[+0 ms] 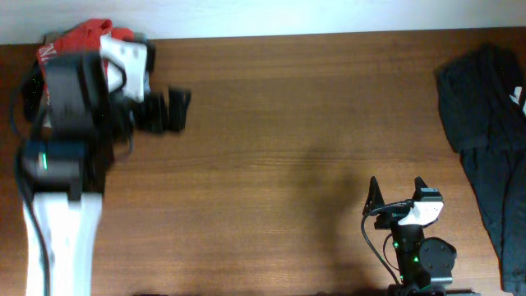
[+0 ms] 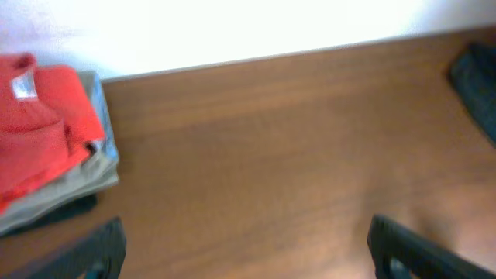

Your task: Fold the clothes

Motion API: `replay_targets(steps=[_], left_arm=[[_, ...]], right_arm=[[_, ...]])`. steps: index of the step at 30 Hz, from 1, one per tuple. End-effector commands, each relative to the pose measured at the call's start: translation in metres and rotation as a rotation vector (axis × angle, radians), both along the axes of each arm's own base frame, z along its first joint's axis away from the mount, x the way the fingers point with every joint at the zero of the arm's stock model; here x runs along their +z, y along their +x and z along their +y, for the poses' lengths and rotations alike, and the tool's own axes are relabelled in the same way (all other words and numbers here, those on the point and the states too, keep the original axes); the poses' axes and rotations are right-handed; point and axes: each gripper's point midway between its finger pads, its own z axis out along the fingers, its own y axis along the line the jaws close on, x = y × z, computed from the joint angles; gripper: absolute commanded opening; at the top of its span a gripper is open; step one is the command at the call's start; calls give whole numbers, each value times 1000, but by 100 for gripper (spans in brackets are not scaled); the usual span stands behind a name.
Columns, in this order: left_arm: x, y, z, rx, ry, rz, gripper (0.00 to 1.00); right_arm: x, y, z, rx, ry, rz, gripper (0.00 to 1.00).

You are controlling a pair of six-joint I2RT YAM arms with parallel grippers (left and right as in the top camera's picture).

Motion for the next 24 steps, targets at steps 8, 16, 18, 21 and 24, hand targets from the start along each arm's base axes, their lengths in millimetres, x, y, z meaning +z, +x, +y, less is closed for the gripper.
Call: replay_targets(steps=[8,16,18,21,24], left_arm=[[-80,-105,45,169,110,-415,99],[-130,-106,49,188,96,-648,99],[-136,-106,49,193,95,-693,99],[-150,-108,48,190,93,-707,99],[-148,-109,49,194,94,-719,99]], right_arm=[[-2,0,2,10,0,1,99],[-2,0,2,10,1,1,99],[-2,0,2,10,0,1,99],[-2,0,2,10,0,1,99],[-2,0,2,10,1,1,99]])
